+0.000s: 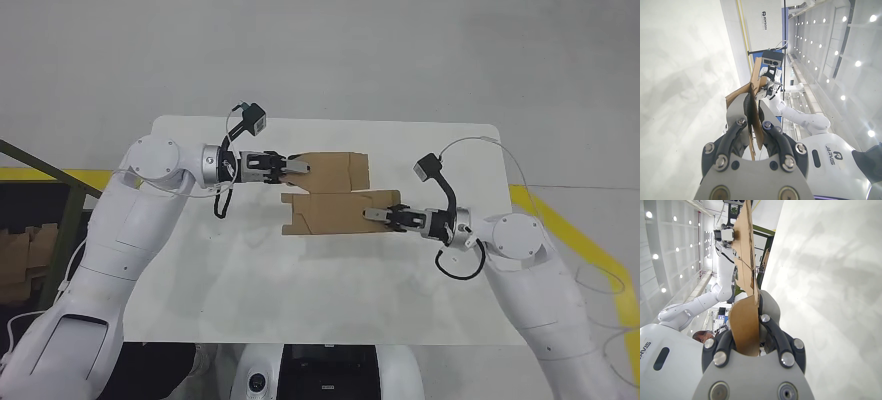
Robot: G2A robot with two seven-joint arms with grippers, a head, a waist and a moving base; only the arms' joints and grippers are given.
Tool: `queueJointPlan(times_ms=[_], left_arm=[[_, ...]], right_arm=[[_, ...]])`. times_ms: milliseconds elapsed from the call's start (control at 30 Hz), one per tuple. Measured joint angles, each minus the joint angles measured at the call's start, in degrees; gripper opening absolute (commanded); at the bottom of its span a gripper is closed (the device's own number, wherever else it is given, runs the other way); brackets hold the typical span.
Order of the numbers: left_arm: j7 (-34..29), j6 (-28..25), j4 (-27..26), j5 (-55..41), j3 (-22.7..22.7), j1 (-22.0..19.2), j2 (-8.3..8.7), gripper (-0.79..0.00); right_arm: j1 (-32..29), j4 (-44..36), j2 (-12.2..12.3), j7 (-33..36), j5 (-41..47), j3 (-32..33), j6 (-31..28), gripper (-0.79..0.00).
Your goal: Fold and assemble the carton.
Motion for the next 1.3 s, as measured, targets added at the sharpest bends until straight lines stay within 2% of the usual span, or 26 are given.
queueJointPlan(times_ms=[33,67,233,267,300,333,367,400,667,900,1067,1300], left_arm=[[0.0,-0.04,-0.01,-0.03,-0.02,0.02,0.0,-0.72],[0.0,-0.08,-0.02,-0.04,-0.03,0.03,0.01,-0.785],[0.34,-0.13,-0.13,0.17,-0.11,0.13,0.04,-0.785],[0.41,-0.19,-0.16,0.12,-0.13,0.17,0.05,-0.785],[0.49,-0.22,-0.2,-0.02,-0.17,0.2,0.05,-0.785],[0.54,-0.22,-0.22,-0.14,-0.2,0.21,0.04,-0.785],[0.61,-0.22,-0.24,-0.24,-0.25,0.22,0.04,-0.785],[0.69,-0.25,-0.27,-0.34,-0.29,0.23,0.04,-0.785],[0.61,-0.55,-0.24,-0.56,-0.65,0.52,0.14,-0.785],[0.22,-0.88,-0.61,-0.37,-0.24,0.87,0.12,-0.785],[0.12,-0.97,-1.0,-0.19,0.35,1.08,0.03,-0.785],[-1.31,-1.27,-1.73,-1.43,0.55,1.2,-0.02,-0.785]], right_arm=[[0.01,-0.01,0.01,-0.04,0.04,-0.03,0.08,-0.785],[0.02,-0.02,0.02,-0.07,0.07,-0.06,0.12,-0.785],[0.06,-0.04,0.1,-0.28,0.22,-0.19,0.28,-0.785],[0.05,-0.11,0.11,-0.32,0.23,-0.21,0.27,-0.705],[0.03,-0.23,0.13,-0.3,0.23,-0.24,0.15,-0.511],[0.02,-0.35,0.15,-0.21,0.19,-0.27,-0.1,-0.419],[0.01,-0.46,0.18,-0.09,0.07,-0.27,-0.53,-0.179],[-0.06,-0.52,0.22,-0.01,-0.03,-0.22,-1.27,0.0],[-1.28,0.62,0.92,-5.73,-0.77,5.08,-5.21,0.0],[-2.07,-2.07,1.34,-8.5,0.19,8.43,-7.37,0.0],[-1.52,-3.4,0.95,-6.89,3.22,5.82,-9.58,0.0],[1.88,0.41,-0.26,-5.66,4.52,-1.19,-10.46,0.0]])
